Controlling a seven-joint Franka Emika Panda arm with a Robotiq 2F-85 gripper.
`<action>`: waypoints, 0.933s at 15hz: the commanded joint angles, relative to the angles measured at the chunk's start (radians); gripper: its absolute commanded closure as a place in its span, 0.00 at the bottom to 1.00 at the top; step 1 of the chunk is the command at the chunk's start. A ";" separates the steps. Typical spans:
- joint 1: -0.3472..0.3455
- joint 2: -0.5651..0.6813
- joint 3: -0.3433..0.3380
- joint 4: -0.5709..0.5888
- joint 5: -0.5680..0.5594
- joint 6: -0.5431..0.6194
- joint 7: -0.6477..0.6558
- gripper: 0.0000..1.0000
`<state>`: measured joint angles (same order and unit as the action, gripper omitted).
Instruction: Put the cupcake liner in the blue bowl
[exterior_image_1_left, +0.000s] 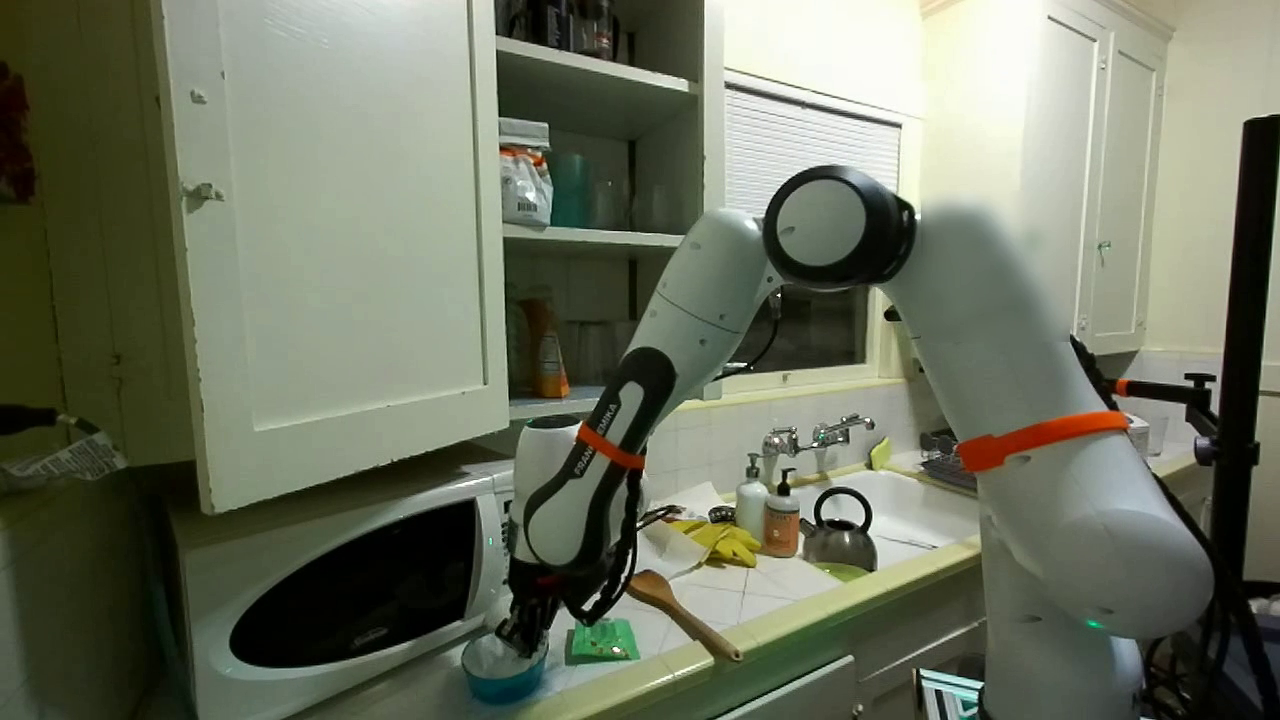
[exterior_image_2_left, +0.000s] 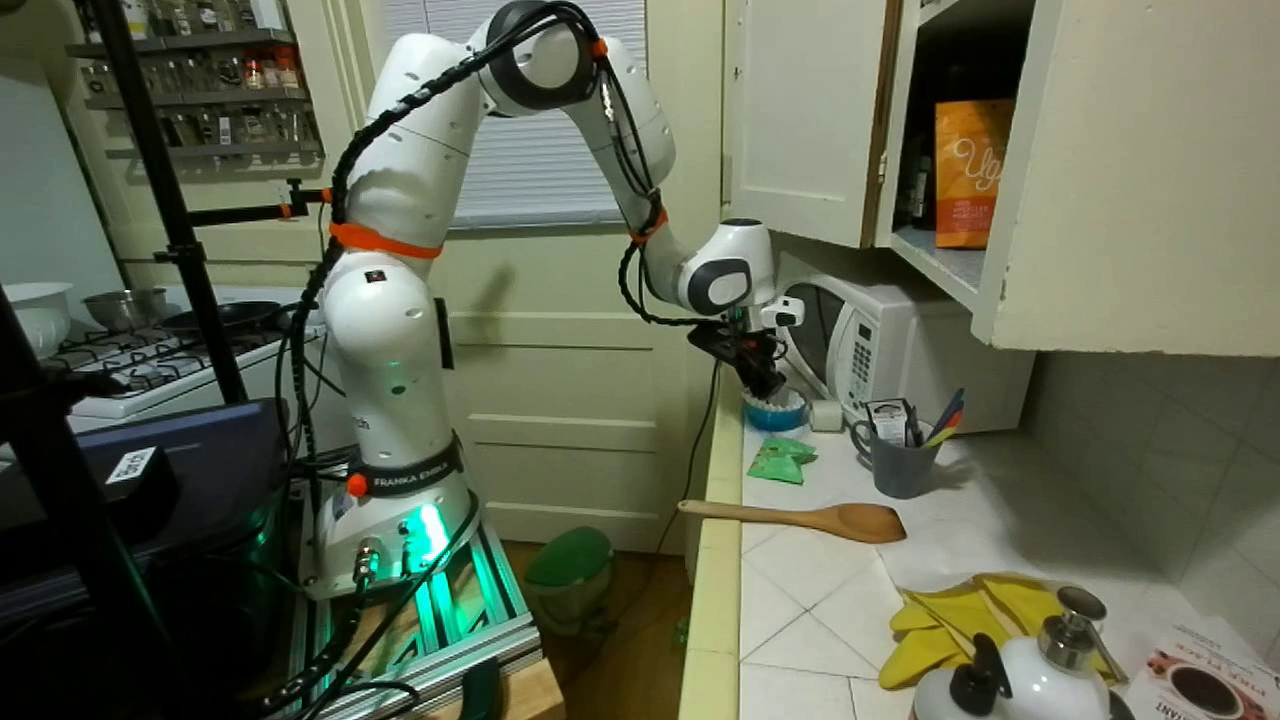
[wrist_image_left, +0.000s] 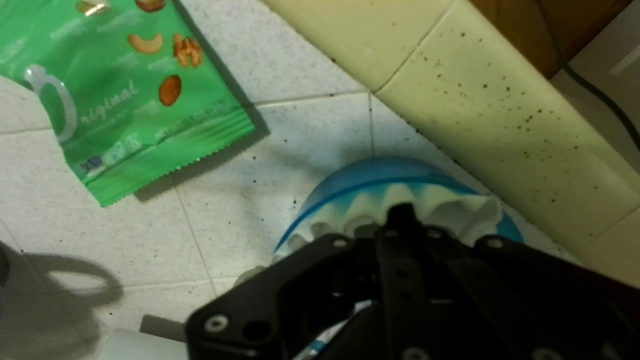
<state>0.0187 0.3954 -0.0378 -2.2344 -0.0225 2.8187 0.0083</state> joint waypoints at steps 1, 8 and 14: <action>0.018 0.048 -0.035 0.027 -0.028 -0.016 0.056 1.00; 0.017 0.096 -0.054 0.079 -0.014 -0.012 0.090 1.00; 0.038 -0.007 -0.038 -0.006 -0.028 0.026 0.076 1.00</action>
<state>0.0383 0.4549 -0.0751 -2.1744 -0.0300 2.8198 0.0730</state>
